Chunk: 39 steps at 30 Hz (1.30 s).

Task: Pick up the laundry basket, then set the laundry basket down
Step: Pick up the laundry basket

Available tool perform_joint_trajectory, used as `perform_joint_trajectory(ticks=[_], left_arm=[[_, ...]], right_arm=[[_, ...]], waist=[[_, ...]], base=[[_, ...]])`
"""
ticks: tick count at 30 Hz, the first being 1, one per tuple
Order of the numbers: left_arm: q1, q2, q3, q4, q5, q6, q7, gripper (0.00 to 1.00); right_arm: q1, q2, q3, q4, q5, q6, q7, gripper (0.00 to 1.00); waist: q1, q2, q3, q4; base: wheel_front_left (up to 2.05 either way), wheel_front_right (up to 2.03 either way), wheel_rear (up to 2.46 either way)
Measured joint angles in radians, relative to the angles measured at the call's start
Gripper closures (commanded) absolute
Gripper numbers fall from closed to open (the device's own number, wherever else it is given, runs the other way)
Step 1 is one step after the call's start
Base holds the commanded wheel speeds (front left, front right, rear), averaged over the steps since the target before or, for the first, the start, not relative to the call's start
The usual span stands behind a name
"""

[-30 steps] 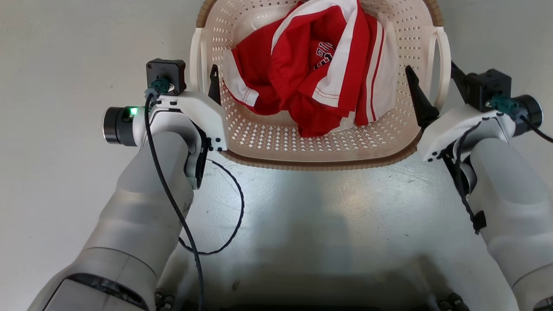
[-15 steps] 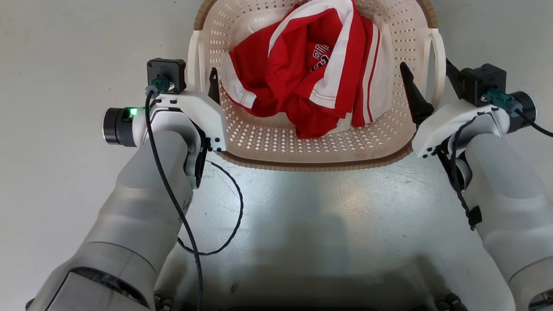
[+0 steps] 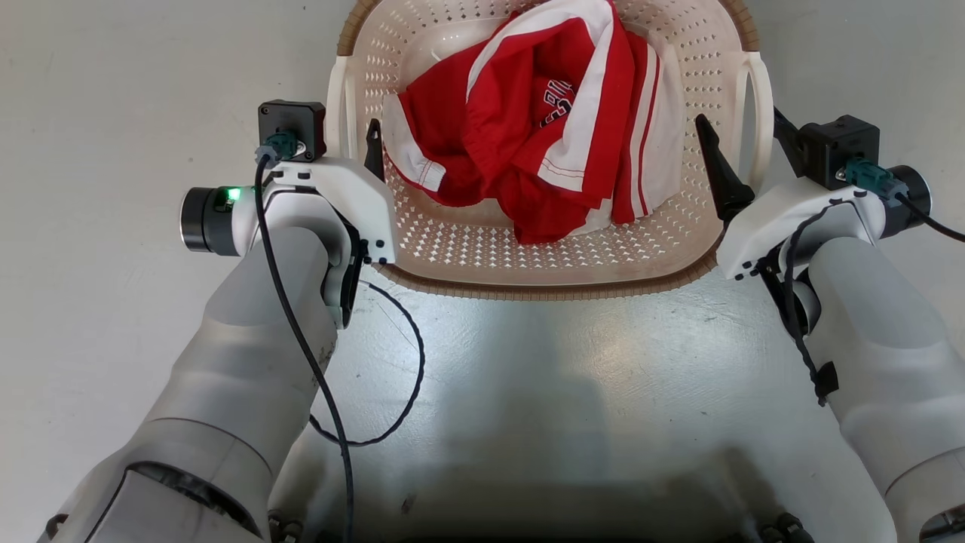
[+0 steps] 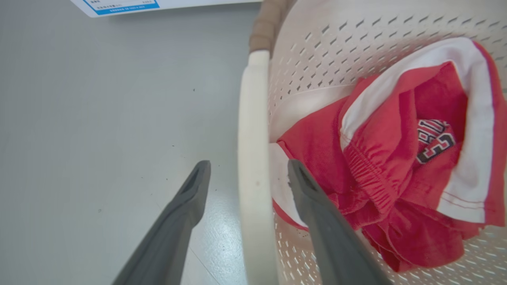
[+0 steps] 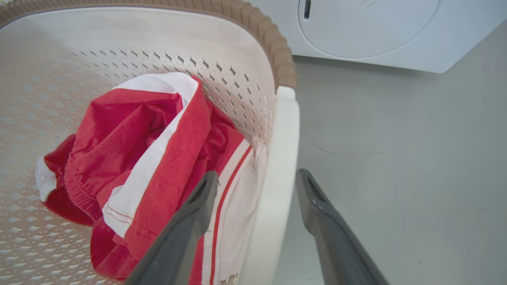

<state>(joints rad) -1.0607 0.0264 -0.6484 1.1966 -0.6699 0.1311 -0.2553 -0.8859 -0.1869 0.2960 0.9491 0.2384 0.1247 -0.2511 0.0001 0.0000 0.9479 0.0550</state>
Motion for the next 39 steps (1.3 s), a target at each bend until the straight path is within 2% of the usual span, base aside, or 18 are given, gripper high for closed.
perform_joint_trajectory(ticks=[29,30,31,32,39], left_arm=[[-0.015,0.0,-0.063,0.031,-0.062,0.001,0.0,0.0],[-0.015,0.0,-0.063,0.031,-0.062,0.001,0.0,0.05],[-0.016,0.0,-0.065,0.031,-0.062,0.001,0.0,0.58],[-0.016,0.0,-0.068,0.034,-0.062,0.001,0.0,1.0],[-0.014,-0.002,-0.094,0.047,-0.079,-0.009,0.001,1.0]], right_arm=[[0.0,0.02,0.004,0.047,0.003,0.0,0.0,0.0],[0.0,0.021,0.006,0.049,0.005,0.0,0.0,0.56],[0.0,0.022,0.01,0.053,0.011,0.0,0.0,1.0],[0.0,0.022,0.018,0.055,0.011,0.0,0.0,1.0],[-0.001,0.028,0.037,0.081,0.045,-0.002,0.0,1.0]], waist=[[0.0,0.0,-0.013,-0.008],[0.0,0.0,-0.013,-0.008],[0.0,0.0,-0.013,-0.008],[0.0,0.0,-0.014,-0.008],[0.0,0.0,-0.03,-0.004]], base=[[0.0,0.0,0.0],[0.0,0.0,0.0],[0.0,0.0,0.0],[0.0,0.0,0.0],[0.0,0.0,0.0]])
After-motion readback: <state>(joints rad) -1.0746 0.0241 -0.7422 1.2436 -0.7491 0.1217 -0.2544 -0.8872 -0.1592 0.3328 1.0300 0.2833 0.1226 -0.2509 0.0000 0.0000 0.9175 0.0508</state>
